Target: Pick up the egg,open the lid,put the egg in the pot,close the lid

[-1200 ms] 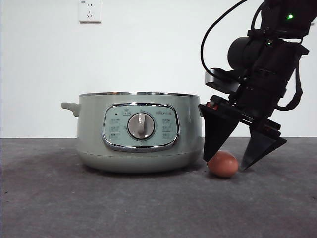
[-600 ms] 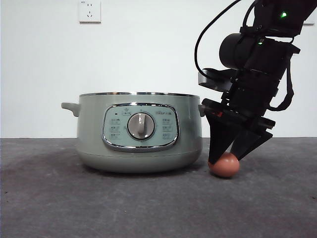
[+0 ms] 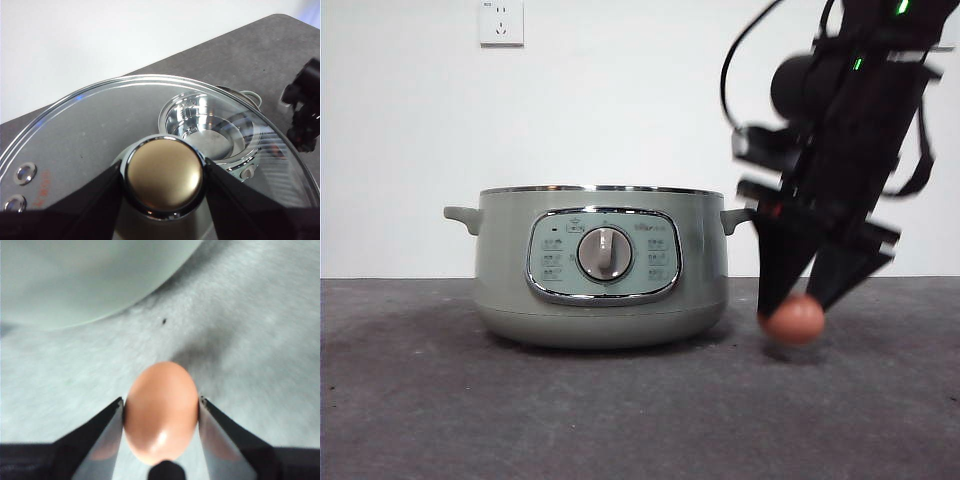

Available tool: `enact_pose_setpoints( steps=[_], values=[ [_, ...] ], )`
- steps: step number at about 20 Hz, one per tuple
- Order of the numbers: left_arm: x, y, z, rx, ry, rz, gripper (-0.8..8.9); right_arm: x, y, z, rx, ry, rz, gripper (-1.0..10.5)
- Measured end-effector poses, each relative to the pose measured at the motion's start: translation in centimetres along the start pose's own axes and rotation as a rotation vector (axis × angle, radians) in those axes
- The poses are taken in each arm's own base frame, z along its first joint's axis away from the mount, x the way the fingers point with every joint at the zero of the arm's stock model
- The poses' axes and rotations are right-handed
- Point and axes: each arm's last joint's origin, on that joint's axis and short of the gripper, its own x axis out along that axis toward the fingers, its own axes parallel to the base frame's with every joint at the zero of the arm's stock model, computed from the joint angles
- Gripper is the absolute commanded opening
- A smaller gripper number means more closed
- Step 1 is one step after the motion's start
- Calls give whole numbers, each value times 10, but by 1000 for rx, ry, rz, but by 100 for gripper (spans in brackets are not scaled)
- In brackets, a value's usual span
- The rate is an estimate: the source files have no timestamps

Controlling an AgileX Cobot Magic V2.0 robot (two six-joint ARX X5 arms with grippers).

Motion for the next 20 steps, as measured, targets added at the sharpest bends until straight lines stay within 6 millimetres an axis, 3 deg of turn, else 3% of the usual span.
enact_pose_setpoints(
  steps=[8,12,15,20],
  values=[
    [2,1,1,-1,5,-1,-8,-113,33,-16,-4,-301,-15,-13],
    [3,0,1,-8,5,-10,-8,-151,56,8,-87,-475,12,-13],
    [3,1,1,-9,6,-12,-8,-154,70,39,-135,-528,37,-13],
    [3,1,1,-9,6,-12,-8,-127,79,106,-163,-519,58,-13]
  ],
)
